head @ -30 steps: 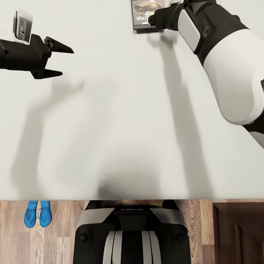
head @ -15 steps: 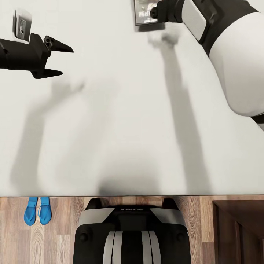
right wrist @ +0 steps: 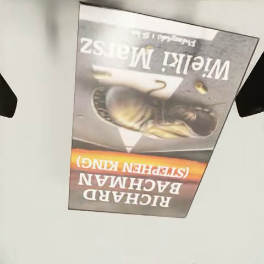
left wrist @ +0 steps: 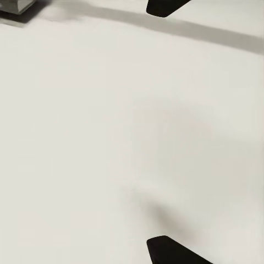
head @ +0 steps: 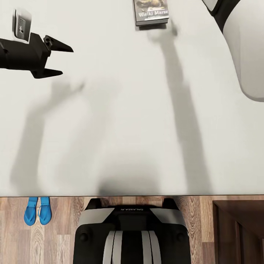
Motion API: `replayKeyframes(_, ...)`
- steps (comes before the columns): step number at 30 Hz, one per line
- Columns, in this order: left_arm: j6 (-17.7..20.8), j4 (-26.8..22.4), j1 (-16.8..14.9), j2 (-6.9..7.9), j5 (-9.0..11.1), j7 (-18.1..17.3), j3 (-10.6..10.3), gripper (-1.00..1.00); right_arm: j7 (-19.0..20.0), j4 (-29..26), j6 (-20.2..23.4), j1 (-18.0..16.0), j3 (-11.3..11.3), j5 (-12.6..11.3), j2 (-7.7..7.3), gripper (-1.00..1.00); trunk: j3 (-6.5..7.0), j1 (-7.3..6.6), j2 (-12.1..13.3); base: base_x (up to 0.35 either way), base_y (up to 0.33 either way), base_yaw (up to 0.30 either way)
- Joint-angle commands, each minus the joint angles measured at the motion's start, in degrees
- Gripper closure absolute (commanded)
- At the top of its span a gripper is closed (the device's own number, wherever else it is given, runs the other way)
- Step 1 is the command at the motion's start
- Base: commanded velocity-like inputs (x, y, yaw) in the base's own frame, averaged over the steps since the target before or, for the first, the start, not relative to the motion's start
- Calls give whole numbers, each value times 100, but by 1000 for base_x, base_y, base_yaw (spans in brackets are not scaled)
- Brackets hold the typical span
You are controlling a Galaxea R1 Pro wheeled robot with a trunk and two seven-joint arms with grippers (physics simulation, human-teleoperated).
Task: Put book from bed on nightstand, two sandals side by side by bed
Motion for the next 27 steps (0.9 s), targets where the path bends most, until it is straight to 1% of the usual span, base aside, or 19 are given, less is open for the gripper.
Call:
replayKeyframes(1,12,-2,-7,2,49,57,-2,-100,17,-9,34,-1,46,1,-3,-100,-2,0,-1,0,0,0)
replayKeyframes(4,14,-2,-10,4,49,57,-1,-100,24,-4,44,13,57,5,-4,-100,-2,0,-1,70,0,0)
replayKeyframes(10,15,-3,-11,5,49,57,0,-100,24,15,43,40,69,21,3,-100,-2,0,-1,241,0,0)
replayKeyframes(13,15,-5,-11,3,49,57,-1,-100,22,36,41,47,71,22,4,-100,-2,0,-1,144,0,0)
replayKeyframes(22,15,-6,-11,3,49,57,-2,-100,-2,57,38,137,72,24,9,-100,-2,0,-1,37,0,0)
replayKeyframes(26,15,-5,-10,3,49,57,4,-100,-17,45,-53,255,72,30,16,-100,-2,0,-1,6,0,0)
replayKeyframes(27,15,-5,-9,6,49,57,4,-100,-23,36,-105,354,80,31,24,-100,-2,0,-1,2,0,0)
